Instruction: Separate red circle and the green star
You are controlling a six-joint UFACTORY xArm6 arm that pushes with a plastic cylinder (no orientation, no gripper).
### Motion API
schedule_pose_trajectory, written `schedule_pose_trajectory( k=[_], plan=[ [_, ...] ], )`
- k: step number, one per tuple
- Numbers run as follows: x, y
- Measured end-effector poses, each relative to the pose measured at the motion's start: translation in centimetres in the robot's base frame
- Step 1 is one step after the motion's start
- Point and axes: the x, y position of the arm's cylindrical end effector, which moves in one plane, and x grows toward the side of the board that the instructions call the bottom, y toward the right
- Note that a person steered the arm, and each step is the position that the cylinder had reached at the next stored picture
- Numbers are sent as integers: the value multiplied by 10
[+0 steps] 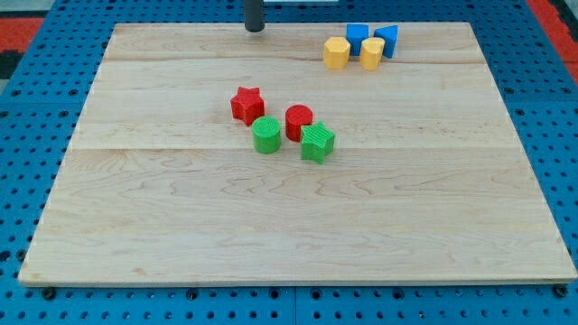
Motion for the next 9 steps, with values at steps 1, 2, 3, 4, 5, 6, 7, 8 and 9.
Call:
schedule_pose_trajectory(
  k=[1, 2, 3, 4, 5, 6, 7, 8, 9],
  plan=[
    [0, 1],
    [13, 16],
    [55, 53],
    [98, 68],
    [157, 72],
    [219, 76],
    [275, 68],
    [323, 53],
    [268, 9]
  ],
)
